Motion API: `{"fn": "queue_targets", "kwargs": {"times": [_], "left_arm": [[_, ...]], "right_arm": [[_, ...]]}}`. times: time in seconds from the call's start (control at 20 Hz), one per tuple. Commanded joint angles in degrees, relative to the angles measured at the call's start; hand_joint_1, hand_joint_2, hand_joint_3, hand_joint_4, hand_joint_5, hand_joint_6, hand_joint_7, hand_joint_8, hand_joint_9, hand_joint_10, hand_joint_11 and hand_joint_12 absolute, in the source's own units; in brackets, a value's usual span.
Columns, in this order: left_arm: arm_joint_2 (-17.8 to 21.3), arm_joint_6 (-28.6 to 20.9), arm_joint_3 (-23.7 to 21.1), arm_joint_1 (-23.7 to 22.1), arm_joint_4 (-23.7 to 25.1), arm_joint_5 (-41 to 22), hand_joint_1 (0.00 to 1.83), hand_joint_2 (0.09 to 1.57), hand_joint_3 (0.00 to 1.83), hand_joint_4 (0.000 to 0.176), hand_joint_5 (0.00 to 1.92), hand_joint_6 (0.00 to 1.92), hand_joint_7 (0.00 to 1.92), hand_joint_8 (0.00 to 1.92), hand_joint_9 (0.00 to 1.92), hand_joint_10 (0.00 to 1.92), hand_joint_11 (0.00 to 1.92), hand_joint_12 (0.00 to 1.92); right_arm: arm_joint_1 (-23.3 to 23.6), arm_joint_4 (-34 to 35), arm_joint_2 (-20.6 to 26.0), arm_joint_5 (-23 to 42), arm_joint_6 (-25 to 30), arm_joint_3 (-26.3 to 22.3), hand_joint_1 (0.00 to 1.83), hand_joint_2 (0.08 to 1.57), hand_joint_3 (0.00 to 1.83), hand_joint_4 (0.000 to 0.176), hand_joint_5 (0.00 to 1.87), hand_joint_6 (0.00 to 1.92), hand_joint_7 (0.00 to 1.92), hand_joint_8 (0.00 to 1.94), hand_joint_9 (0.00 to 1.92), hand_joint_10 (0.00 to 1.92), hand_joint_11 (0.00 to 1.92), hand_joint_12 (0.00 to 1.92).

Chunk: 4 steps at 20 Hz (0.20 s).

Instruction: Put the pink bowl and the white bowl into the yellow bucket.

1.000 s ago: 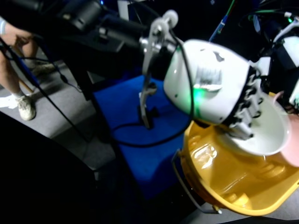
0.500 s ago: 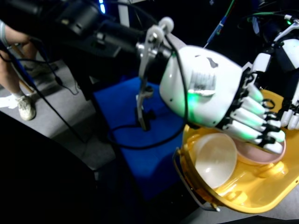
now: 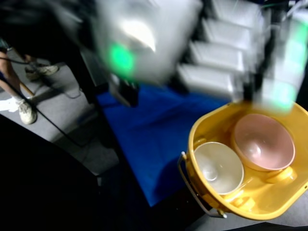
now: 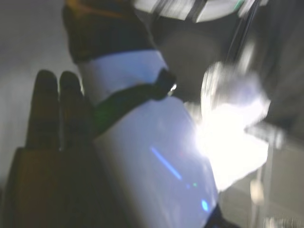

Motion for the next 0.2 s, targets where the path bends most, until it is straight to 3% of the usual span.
{"fn": "queue_targets", "kwargs": {"times": [0.0, 0.05, 0.1, 0.15], "left_arm": [[0.78, -0.83, -1.15, 0.19, -2.95, 11.73, 0.78, 1.13, 0.00, 0.000, 0.41, 0.01, 0.50, 0.01, 0.20, 0.77, 0.00, 1.63], [2.58, -1.22, -3.05, 1.95, -2.95, 16.21, 0.82, 1.11, 0.00, 0.000, 0.40, 0.00, 0.52, 0.01, 0.19, 0.78, 0.00, 1.62], [3.60, -1.34, -4.43, 3.86, -2.95, 20.37, 0.86, 1.11, 0.00, 0.000, 0.38, 0.00, 0.50, 0.01, 0.15, 0.76, 0.00, 1.53], [4.37, -1.36, -5.78, 5.90, -2.95, 23.61, 0.84, 1.13, 0.00, 0.000, 0.35, 0.00, 0.46, 0.00, 0.16, 0.66, 0.00, 1.41]], "right_arm": [[0.26, -1.97, 2.15, -12.48, 0.68, -1.91, 0.92, 0.94, 0.00, 0.093, 0.07, 0.00, 0.17, 0.00, 0.10, 0.01, 0.02, 0.01], [-2.57, -1.97, 4.57, -16.84, 0.68, -4.67, 0.99, 0.92, 0.00, 0.103, 0.05, 0.00, 0.18, 0.01, 0.12, 0.02, 0.05, 0.03], [-5.63, -1.97, 6.09, -20.77, 0.70, -6.57, 0.99, 0.89, 0.00, 0.112, 0.03, 0.00, 0.21, 0.01, 0.15, 0.01, 0.00, 0.27], [-9.04, -1.97, 7.51, -24.71, 1.24, -8.24, 0.97, 0.90, 0.00, 0.098, 0.03, 0.00, 0.23, 0.01, 0.18, 0.02, 0.00, 0.44]]}}
